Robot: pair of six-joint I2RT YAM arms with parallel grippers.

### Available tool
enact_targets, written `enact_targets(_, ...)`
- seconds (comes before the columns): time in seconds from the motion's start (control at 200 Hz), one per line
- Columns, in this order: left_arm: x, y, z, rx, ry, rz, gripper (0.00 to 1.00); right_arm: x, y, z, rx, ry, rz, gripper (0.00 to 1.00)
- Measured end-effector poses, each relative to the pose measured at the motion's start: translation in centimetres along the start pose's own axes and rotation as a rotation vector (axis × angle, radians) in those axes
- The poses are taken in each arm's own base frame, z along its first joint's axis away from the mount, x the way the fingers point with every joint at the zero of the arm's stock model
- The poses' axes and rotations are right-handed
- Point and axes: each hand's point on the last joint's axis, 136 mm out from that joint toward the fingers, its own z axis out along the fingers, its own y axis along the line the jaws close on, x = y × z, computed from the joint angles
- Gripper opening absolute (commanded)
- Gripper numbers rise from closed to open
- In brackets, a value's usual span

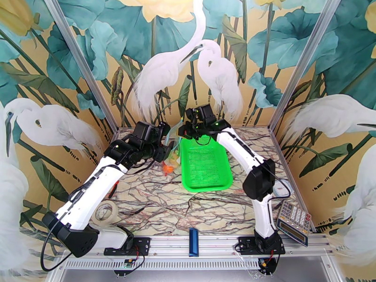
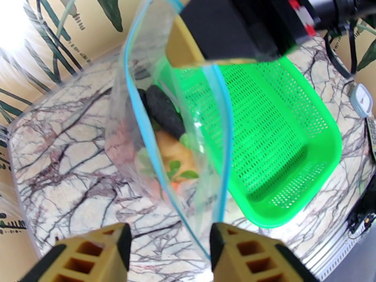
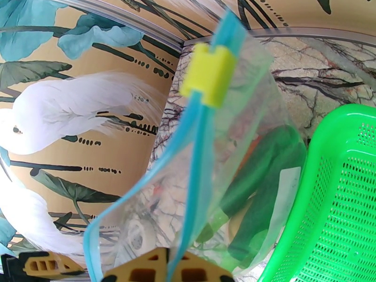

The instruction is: Place the food in the zip-top bag and seal the zipper

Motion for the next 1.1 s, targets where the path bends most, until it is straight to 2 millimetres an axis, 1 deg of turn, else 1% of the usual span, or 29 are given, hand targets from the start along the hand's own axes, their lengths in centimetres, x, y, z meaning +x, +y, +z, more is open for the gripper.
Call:
enact_targets(0.09,0.7,-0.8,0.4,0.037,0.016,-0.010,0.51,-0.1,-0.1,0.2,0.003,0.003,0.003,0.01)
enact_targets(0.25,0.9,-2.2,0.6,0.083,0.023,-0.010,0.51,-0.1,-0.3,0.4,0.008,0.009,0.009,0.01)
enact_targets(0.365,1.2,-2.4,0.8,0.085,0.031,-0.006,0.49,-0.1,-0.3,0.4,0.007,0.009,0.008,0.01)
enact_targets(0.5,1.3,-2.0,1.2,0.062,0.044,-0.004,0.44,0.0,-0.2,0.4,0.006,0.010,0.007,0.01)
enact_targets(0.615,1.8,-1.6,2.1,0.030,0.069,0.000,0.33,0.2,-0.1,0.5,0.005,0.014,0.005,0.01)
enact_targets(0.74,2.4,-1.4,3.0,0.013,0.089,0.009,0.30,0.2,0.0,0.5,0.004,0.013,0.004,0.01)
enact_targets(0.785,2.6,-1.4,3.3,0.011,0.096,0.011,0.27,0.2,0.1,0.6,0.003,0.014,0.004,0.01)
enact_targets(0.8,2.6,-1.4,3.3,0.009,0.095,0.012,0.25,0.3,0.1,0.6,0.002,0.015,0.003,0.01)
enact_targets(0.83,2.7,-1.4,3.5,0.008,0.100,0.013,0.17,0.3,0.2,0.6,0.002,0.016,0.002,0.01)
enact_targets(0.88,2.7,-1.4,3.8,0.002,0.101,0.021,0.00,0.3,0.2,0.6,0.002,0.016,0.002,0.01)
enact_targets(0.975,2.4,-1.1,4.0,-0.014,0.091,0.028,0.00,0.3,0.2,0.6,0.002,0.015,0.002,0.02)
enact_targets(1.101,1.5,-0.2,4.0,-0.069,0.057,0.039,0.00,0.2,0.4,0.5,-0.002,0.014,-0.004,0.18)
